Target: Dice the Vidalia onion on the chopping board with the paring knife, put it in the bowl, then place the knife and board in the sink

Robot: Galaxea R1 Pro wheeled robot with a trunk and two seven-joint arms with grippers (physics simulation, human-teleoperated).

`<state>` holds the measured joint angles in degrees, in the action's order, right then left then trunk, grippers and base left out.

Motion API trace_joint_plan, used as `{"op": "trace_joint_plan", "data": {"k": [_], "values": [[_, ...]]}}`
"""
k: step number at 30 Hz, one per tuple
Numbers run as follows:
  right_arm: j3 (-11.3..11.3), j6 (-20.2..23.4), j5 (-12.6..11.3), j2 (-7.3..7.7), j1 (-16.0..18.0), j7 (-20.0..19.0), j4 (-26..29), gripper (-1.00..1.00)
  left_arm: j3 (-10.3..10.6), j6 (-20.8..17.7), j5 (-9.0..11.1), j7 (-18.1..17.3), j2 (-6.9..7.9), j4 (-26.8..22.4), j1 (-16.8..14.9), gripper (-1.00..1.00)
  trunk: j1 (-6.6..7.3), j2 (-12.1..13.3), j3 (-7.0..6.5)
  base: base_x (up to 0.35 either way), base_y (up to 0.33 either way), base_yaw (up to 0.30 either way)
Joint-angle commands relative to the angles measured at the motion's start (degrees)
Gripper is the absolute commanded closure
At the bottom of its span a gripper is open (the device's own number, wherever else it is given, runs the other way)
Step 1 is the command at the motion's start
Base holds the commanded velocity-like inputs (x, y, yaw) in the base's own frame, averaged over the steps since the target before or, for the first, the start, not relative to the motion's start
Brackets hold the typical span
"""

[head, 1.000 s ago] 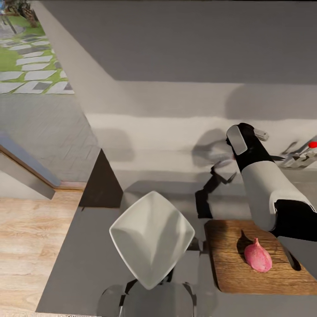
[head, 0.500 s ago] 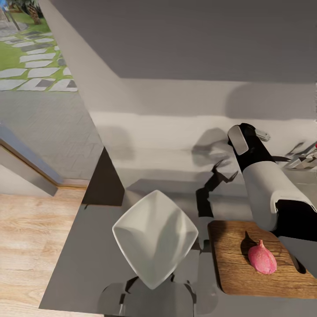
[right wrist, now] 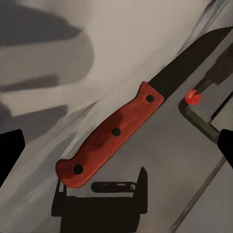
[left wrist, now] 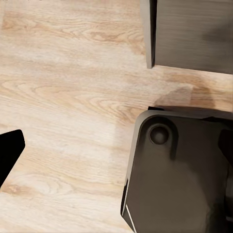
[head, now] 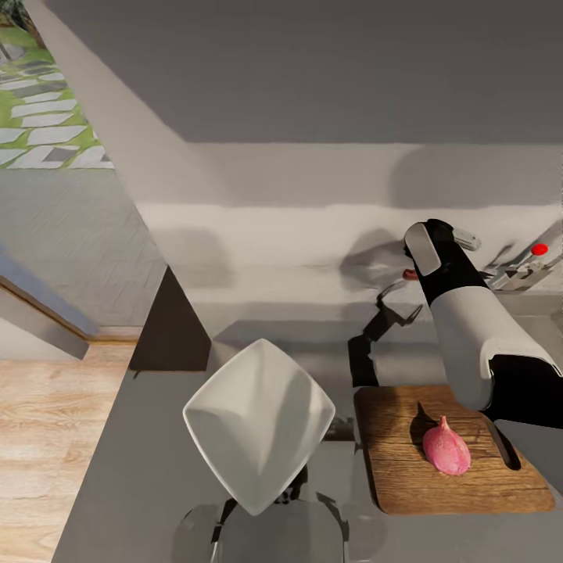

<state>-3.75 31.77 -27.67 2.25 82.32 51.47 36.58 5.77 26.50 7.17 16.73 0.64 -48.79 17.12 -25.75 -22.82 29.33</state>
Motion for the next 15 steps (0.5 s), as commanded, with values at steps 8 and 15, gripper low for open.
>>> {"op": "trace_joint_plan", "data": {"k": [8, 15], "values": [[0.1, 0.3, -0.5, -0.13, 0.0, 0.3, -0.8, -1.00, 0.3, 0.1, 0.6, 0.3, 0.07, -0.1, 0.0, -1.00, -0.03, -0.1, 0.07, 0.000, 0.000, -0.004], [-1.1, 0.0, -0.8, -2.08, -1.0, 1.5, -0.5, -1.00, 0.5, 0.2, 0.0, 0.2, 0.25, 1.9, 0.0, -1.00, -0.04, -0.1, 0.07, 0.000, 0.000, 0.000]]}}
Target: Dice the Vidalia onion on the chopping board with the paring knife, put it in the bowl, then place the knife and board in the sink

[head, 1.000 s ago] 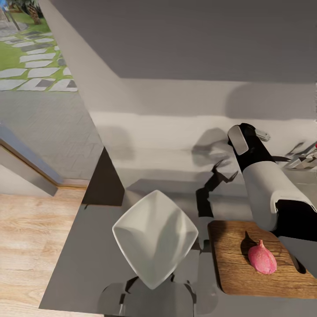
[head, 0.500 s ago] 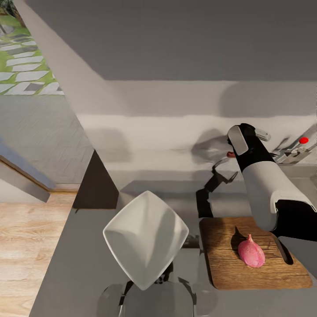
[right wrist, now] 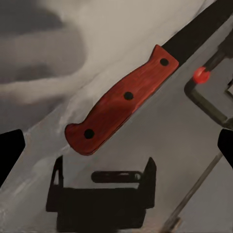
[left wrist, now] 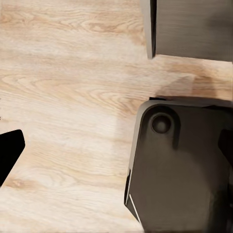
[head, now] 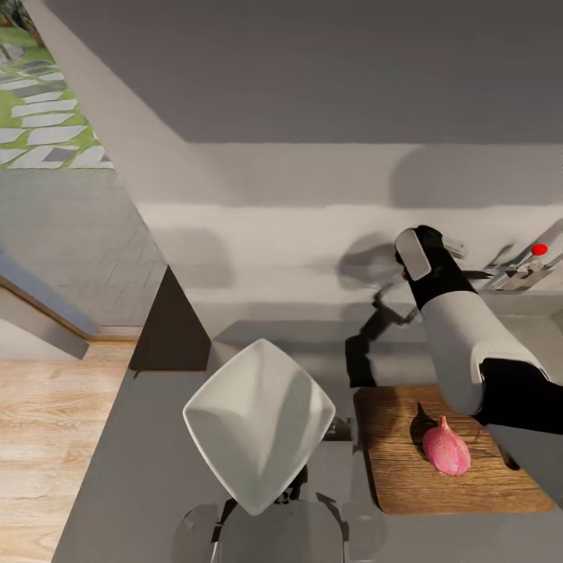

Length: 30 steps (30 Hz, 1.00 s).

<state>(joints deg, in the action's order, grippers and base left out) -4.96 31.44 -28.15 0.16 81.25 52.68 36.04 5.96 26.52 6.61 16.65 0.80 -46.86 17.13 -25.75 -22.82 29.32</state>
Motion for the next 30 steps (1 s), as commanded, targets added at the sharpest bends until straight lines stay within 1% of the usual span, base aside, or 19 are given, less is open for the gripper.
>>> {"op": "trace_joint_plan", "data": {"k": [1, 5, 9, 18, 26, 28, 30], "values": [[0.4, 0.3, 0.0, -0.32, 0.0, 0.0, -0.3, -1.00, 0.3, 0.3, 0.5, 0.3, 0.08, 0.3, 0.0, -1.00, -0.03, -0.1, 0.08, 0.000, 0.000, 0.000], [1.7, 0.3, 0.6, -1.62, 0.0, -1.3, -1.5, -1.00, 0.1, 0.4, 0.4, 0.4, -0.14, 1.5, 0.0, -1.00, -0.03, -0.1, 0.08, 0.000, 0.000, 0.000], [2.1, 0.3, 0.7, -1.65, 0.0, -1.6, -1.5, -1.00, 0.0, 0.5, 0.3, 0.4, -0.18, 2.8, 0.0, -1.00, -0.03, -0.1, 0.08, 0.000, 0.000, 0.000], [2.1, 0.3, 0.8, -1.60, 0.0, -1.0, -0.7, -1.00, 0.0, 0.5, 0.3, 0.4, -0.19, 5.7, 0.0, -1.00, -0.03, -0.1, 0.08, 0.000, 0.000, 0.000], [1.9, 0.3, 0.9, -0.46, 0.0, -0.3, -0.6, -1.00, 0.0, 0.5, 0.3, 0.4, -0.19, 6.1, 0.0, -1.00, -0.03, -0.1, 0.08, 0.000, 0.000, 0.000], [1.9, 0.3, 0.9, 0.43, 0.0, 1.1, -0.6, -1.00, 0.0, 0.5, 0.3, 0.4, -0.19, 6.1, 0.0, -1.00, -0.03, -0.1, 0.08, 0.000, 0.000, 0.000], [1.9, 0.3, 0.9, 0.74, 0.0, 1.6, -0.6, -1.00, 0.0, 0.5, 0.3, 0.4, -0.19, 6.1, 0.0, -1.00, -0.03, -0.1, 0.08, 0.000, 0.000, 0.000]]}}
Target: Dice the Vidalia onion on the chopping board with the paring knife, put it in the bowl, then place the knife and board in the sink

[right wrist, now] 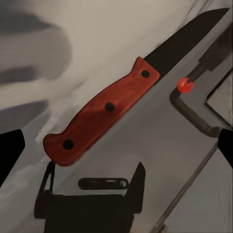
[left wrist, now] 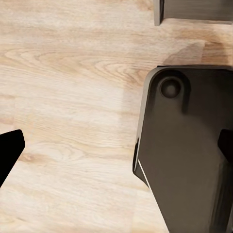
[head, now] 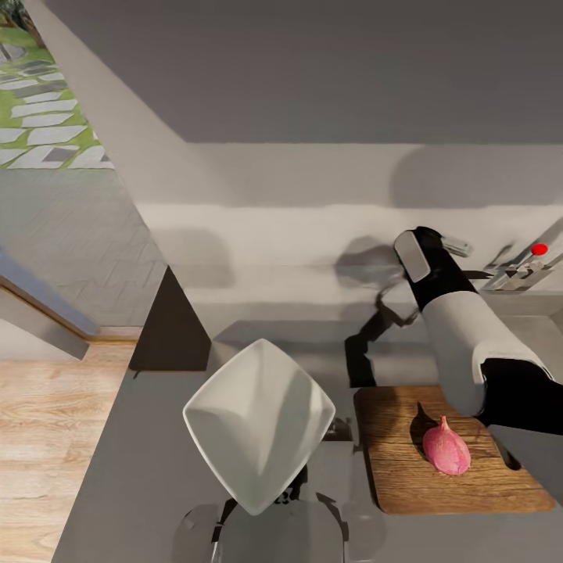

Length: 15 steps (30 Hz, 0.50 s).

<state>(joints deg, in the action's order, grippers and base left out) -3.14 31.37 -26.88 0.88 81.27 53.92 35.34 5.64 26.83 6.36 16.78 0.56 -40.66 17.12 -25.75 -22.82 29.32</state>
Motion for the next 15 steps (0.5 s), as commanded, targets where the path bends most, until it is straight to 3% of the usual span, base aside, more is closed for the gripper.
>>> {"op": "trace_joint_plan", "data": {"k": [1, 15], "values": [[0.1, 0.4, -0.4, 0.14, 0.0, 0.5, 0.1, -1.00, 0.3, 0.2, 0.6, 0.3, 0.06, -0.1, 0.0, -1.00, -0.03, -0.1, 0.08, 0.000, 0.000, 0.000], [0.2, 0.3, -0.5, 0.09, 0.0, 0.8, 0.1, -1.00, 0.3, 0.2, 0.6, 0.3, 0.06, 0.0, 0.0, -1.00, -0.03, -0.1, 0.47, 0.000, 0.000, 0.000]]}}
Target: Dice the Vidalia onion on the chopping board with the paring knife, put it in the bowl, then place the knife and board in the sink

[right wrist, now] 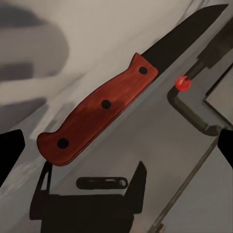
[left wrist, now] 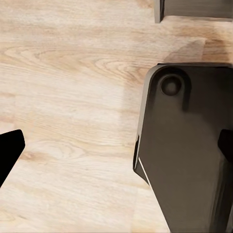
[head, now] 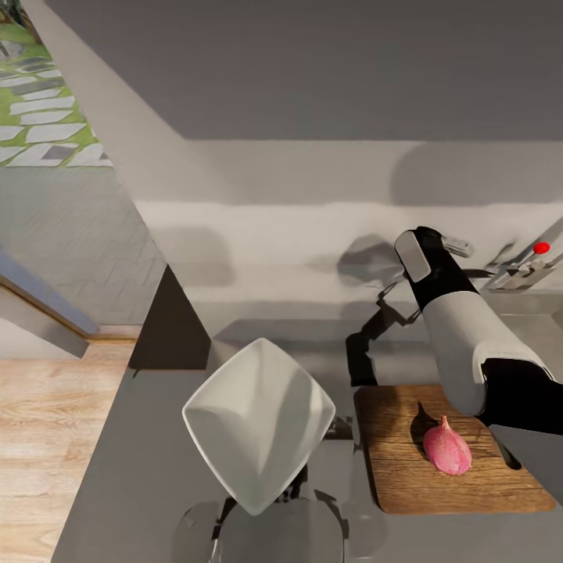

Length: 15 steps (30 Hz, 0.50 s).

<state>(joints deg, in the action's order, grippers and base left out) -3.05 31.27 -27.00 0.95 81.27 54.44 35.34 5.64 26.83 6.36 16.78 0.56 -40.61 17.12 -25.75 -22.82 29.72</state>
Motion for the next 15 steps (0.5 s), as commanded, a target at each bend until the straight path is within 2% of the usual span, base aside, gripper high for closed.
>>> {"op": "trace_joint_plan", "data": {"k": [1, 15], "values": [[0.1, 0.4, -0.3, 0.02, 0.0, 0.3, 0.1, -1.00, 0.3, 0.2, 0.6, 0.3, 0.06, -0.1, 0.0, -1.00, -0.03, -0.1, 0.17, 0.000, 0.000, 0.000], [0.0, 0.5, -0.4, -0.03, 0.0, 0.4, 2.3, -1.00, 0.3, 0.2, 0.6, 0.3, 0.06, 0.1, 0.0, -1.00, -0.03, -0.1, 1.43, 0.000, 0.000, 0.000]]}}
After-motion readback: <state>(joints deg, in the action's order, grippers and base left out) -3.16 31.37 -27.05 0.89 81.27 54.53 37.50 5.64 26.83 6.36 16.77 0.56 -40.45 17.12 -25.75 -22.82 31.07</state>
